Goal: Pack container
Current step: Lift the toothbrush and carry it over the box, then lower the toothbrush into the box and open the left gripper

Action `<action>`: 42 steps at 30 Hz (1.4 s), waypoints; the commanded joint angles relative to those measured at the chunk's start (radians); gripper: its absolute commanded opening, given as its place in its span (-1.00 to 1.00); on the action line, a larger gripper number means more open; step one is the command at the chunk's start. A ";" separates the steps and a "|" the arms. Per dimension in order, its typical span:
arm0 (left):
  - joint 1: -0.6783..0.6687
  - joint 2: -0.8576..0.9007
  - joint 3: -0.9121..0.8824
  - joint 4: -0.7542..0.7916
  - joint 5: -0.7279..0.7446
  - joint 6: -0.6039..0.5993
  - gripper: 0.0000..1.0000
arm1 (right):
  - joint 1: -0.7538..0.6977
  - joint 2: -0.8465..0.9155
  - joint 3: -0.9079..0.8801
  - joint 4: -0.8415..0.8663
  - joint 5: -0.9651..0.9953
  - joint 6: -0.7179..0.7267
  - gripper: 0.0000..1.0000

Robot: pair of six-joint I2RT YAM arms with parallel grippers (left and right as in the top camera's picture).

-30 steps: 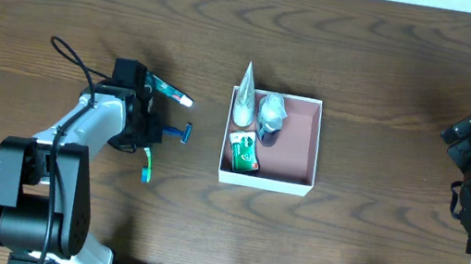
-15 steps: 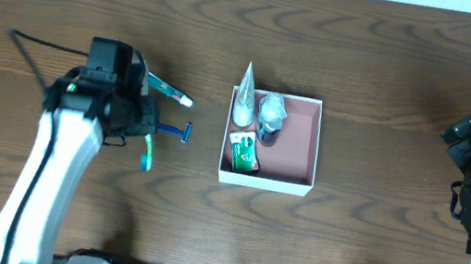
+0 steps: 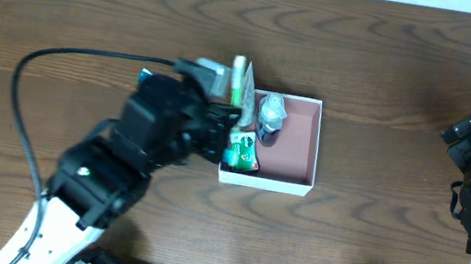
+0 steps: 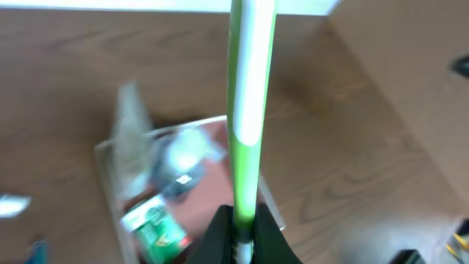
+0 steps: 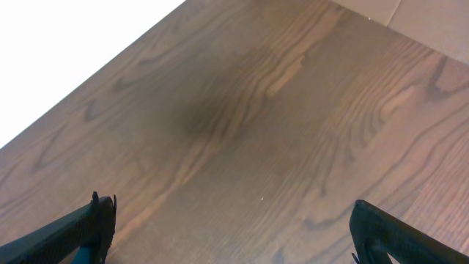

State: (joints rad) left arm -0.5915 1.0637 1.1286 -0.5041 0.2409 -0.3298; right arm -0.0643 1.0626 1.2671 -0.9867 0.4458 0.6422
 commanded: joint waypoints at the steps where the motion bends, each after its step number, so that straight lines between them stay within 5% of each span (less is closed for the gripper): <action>1: -0.098 0.075 0.010 0.057 -0.111 -0.027 -0.89 | -0.008 -0.001 0.008 -0.002 0.021 -0.012 0.99; 15: -0.275 0.462 0.010 0.332 -0.216 -0.019 -0.88 | -0.008 -0.001 0.008 -0.002 0.021 -0.012 0.99; 25: -0.296 0.559 0.010 0.338 -0.369 0.003 -0.89 | -0.008 -0.001 0.008 -0.002 0.021 -0.012 0.98; 42: -0.296 0.627 0.009 0.342 -0.386 0.002 -0.82 | -0.008 -0.001 0.008 -0.002 0.021 -0.012 0.99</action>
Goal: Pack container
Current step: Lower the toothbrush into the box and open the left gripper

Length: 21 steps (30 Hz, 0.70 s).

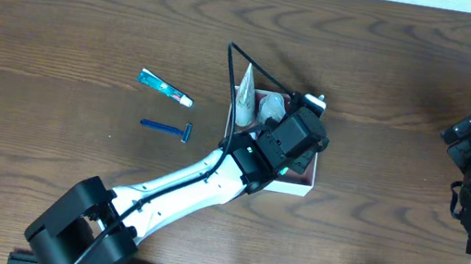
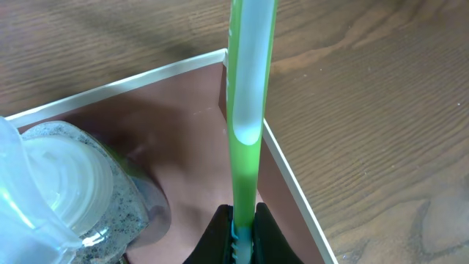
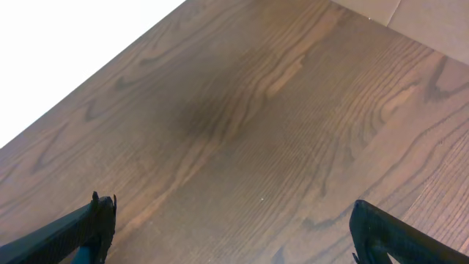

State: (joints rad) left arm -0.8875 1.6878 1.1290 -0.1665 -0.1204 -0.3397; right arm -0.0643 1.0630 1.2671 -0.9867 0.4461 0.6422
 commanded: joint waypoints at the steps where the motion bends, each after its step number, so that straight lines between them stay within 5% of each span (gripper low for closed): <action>1: 0.000 0.003 0.008 0.004 -0.031 0.012 -0.82 | -0.008 -0.002 0.008 -0.002 0.021 -0.012 0.98; 21: 0.000 0.003 0.008 -0.001 -0.102 -0.085 -0.70 | -0.008 -0.002 0.008 -0.002 0.021 -0.012 0.98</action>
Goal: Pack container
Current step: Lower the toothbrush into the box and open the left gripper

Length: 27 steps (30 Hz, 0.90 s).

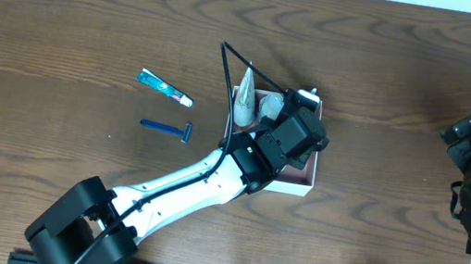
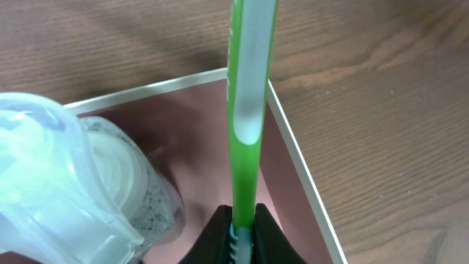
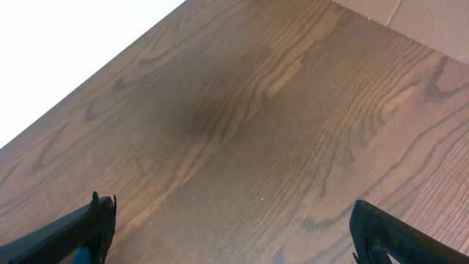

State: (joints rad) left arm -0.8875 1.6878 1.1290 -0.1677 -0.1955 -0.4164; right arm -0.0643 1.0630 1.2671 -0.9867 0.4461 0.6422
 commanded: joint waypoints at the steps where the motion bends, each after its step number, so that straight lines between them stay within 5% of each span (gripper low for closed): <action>1: 0.000 0.003 0.008 0.001 -0.027 -0.008 -0.66 | -0.008 -0.002 0.008 -0.002 0.021 -0.012 0.98; 5: 0.000 0.003 0.008 0.001 -0.027 -0.008 -0.52 | -0.008 -0.002 0.008 -0.002 0.021 -0.012 0.99; 16: 0.001 -0.021 0.013 0.027 -0.027 0.032 -0.51 | -0.008 -0.002 0.008 -0.002 0.021 -0.012 0.99; 27: -0.045 -0.359 0.022 -0.108 0.045 0.075 -0.51 | -0.008 -0.002 0.008 -0.002 0.021 -0.012 0.99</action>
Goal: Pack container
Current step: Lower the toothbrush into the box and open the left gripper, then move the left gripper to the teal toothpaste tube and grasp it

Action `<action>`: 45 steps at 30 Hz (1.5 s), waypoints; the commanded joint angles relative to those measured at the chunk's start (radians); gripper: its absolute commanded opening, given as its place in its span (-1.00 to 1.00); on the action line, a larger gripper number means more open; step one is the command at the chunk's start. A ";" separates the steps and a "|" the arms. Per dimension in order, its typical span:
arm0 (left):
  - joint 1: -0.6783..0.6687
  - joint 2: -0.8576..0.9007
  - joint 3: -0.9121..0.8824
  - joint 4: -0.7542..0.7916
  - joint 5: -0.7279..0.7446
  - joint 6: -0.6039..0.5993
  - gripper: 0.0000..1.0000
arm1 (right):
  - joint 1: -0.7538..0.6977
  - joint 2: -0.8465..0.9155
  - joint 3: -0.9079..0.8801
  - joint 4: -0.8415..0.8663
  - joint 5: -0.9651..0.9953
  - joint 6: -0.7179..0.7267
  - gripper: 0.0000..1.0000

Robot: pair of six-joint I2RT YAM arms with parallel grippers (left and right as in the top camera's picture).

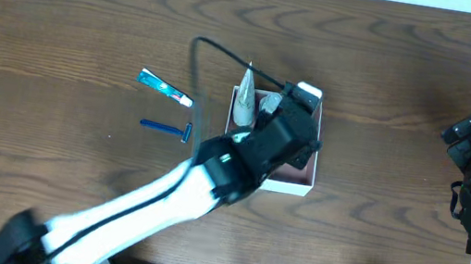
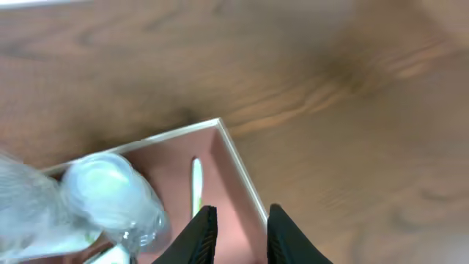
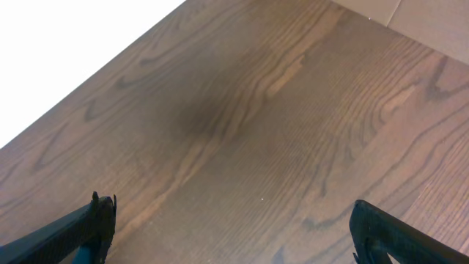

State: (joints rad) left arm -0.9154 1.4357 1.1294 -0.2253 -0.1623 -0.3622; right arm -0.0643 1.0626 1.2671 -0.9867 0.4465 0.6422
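Observation:
The white box with a pink floor [image 2: 236,156] sits mid-table, mostly under my left arm [image 1: 256,149] in the overhead view. A green-and-white toothbrush [image 2: 196,187] lies flat inside it along the right wall. A clear lidded jar [image 2: 110,194] and a crinkled clear pouch [image 1: 245,101] stand in the box's left part. My left gripper [image 2: 240,236] hovers above the box, open, nothing between its fingers. My right gripper [image 3: 234,235] stands open over bare wood at the far right.
A blue-and-white toothpaste tube [image 1: 165,88] and a blue razor [image 1: 166,127] lie on the table left of the box. The right arm's base stands at the right edge. A black cable [image 1: 220,50] loops over the box's far side.
My left gripper has opened and let go of the toothbrush, which now lies in the box. The gripper is higher above the box than before. The right arm has not moved.
First my left gripper held the green toothbrush upright at the box's left side. Then it held it low inside the box by the right wall, and again a moment later near the far corner. Now the toothbrush rests there, released.

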 commanded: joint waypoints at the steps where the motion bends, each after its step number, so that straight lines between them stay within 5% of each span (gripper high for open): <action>1: -0.016 -0.148 0.021 -0.100 -0.012 0.020 -0.51 | -0.008 -0.001 0.008 -0.002 0.020 -0.012 0.99; 7: 0.074 -0.309 0.020 -0.457 -0.328 -0.138 -0.49 | -0.008 -0.001 0.008 -0.002 0.020 -0.012 0.99; 11: 0.213 -0.326 0.010 -0.563 -0.355 -0.179 -0.28 | -0.008 -0.001 0.008 -0.002 0.020 -0.012 0.99; 18: 0.484 -0.203 -0.024 -0.441 -0.301 -0.178 0.02 | -0.008 -0.001 0.008 -0.002 0.020 -0.012 0.98; 25: 0.678 0.047 -0.024 -0.187 -0.011 -0.210 0.02 | -0.008 -0.001 0.008 -0.002 0.020 -0.012 0.98; 34: 0.725 0.311 -0.024 -0.101 0.077 -0.430 0.02 | -0.008 -0.001 0.008 -0.002 0.020 -0.012 0.99; 45: 0.726 0.437 -0.024 -0.079 0.085 -0.475 0.02 | -0.008 -0.001 0.008 -0.002 0.020 -0.012 0.98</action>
State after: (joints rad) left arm -0.1925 1.8538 1.1183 -0.3111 -0.0811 -0.8104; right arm -0.0643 1.0626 1.2671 -0.9867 0.4461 0.6422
